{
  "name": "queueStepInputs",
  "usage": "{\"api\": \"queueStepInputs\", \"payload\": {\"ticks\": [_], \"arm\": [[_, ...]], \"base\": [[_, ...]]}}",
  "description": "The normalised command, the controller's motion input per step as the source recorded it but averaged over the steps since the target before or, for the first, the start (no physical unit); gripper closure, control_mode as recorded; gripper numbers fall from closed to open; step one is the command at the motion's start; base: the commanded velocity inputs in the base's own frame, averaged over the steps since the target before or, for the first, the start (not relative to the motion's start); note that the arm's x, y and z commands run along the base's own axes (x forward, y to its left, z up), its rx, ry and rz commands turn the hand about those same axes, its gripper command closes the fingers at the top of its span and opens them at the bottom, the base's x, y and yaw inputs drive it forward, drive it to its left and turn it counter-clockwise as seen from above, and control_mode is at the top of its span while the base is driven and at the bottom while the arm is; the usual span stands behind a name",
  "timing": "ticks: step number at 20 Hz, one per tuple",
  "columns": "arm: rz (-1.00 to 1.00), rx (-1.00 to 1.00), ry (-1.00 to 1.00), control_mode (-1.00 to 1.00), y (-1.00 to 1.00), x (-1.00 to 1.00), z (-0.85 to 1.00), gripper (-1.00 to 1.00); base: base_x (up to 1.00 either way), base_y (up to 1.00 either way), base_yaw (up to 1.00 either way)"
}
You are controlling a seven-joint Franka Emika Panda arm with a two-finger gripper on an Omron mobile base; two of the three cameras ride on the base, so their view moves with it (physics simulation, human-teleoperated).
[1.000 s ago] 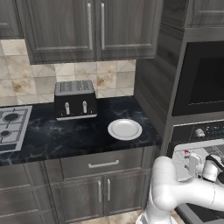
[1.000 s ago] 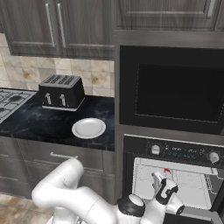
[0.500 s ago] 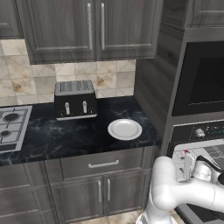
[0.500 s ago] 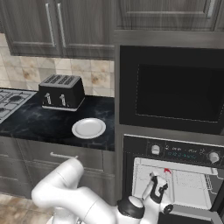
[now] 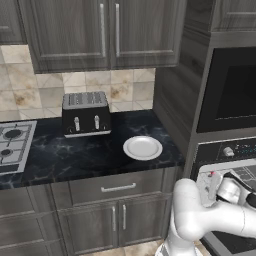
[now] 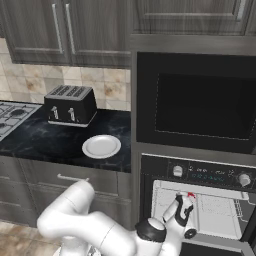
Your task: Take the fish from the oven and place it on the plate on the counter.
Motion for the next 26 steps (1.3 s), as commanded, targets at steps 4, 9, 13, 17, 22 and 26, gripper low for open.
{"api": "queueStepInputs", "payload": {"ticks": [4,9,13,17,22,26], "arm": [[-0.07,0.12,-0.28,-1.0,0.0,0.0,-1.0,-1.0],[-0.05,0.08,-0.21,-1.0,0.04,0.0,-1.0,-1.0],[-0.03,0.03,-0.08,-1.0,0.03,-0.24,-1.0,-1.0],[0.0,0.14,0.0,-1.0,-0.04,-0.41,-1.0,-1.0],[0.0,0.17,0.0,-1.0,0.0,-0.31,-1.0,-1.0],[0.0,0.1,0.0,-1.0,0.0,-0.03,-1.0,-1.0]], "base": [[0.0,0.0,0.0],[0.0,0.0,0.0],[0.0,0.0,0.0],[0.0,0.0,0.0],[0.0,0.0,0.0],[0.0,0.0,0.0]]}}
